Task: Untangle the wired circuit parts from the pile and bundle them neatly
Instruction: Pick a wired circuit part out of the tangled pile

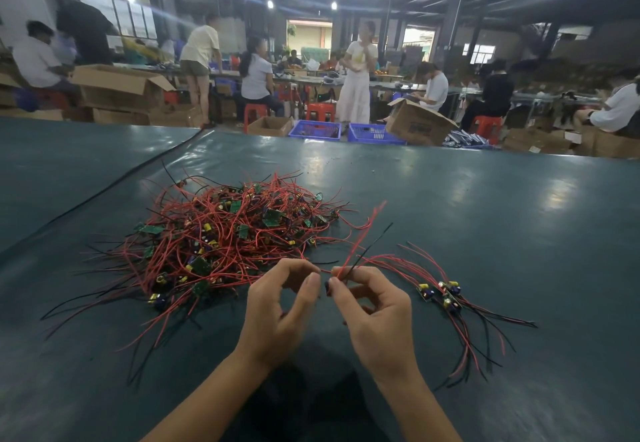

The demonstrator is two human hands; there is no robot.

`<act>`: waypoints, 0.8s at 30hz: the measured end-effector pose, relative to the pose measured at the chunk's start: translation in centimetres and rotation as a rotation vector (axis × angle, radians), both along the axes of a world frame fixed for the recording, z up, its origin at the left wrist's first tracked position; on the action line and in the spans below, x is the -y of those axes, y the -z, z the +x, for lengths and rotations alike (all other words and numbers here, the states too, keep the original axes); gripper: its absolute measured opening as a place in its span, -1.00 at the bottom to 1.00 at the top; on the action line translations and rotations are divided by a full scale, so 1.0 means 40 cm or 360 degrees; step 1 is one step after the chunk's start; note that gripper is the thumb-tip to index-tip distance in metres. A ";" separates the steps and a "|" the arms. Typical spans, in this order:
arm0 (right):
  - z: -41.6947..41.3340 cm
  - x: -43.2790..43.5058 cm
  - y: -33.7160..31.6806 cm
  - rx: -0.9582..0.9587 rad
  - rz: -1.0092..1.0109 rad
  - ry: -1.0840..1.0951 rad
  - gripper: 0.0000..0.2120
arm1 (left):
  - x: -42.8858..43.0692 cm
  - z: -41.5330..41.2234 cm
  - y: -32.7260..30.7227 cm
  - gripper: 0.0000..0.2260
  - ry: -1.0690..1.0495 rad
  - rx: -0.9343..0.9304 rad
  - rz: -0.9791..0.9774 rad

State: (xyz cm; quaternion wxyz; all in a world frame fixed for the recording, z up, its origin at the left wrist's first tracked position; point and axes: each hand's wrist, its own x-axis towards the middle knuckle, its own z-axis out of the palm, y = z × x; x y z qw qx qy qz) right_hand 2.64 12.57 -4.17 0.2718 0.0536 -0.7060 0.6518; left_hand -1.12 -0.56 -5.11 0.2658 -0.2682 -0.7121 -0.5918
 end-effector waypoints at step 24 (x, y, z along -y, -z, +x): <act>-0.026 -0.023 0.024 0.0240 -0.0085 0.0181 -0.82 | -0.019 -0.027 0.006 -0.88 0.0422 0.1258 0.0882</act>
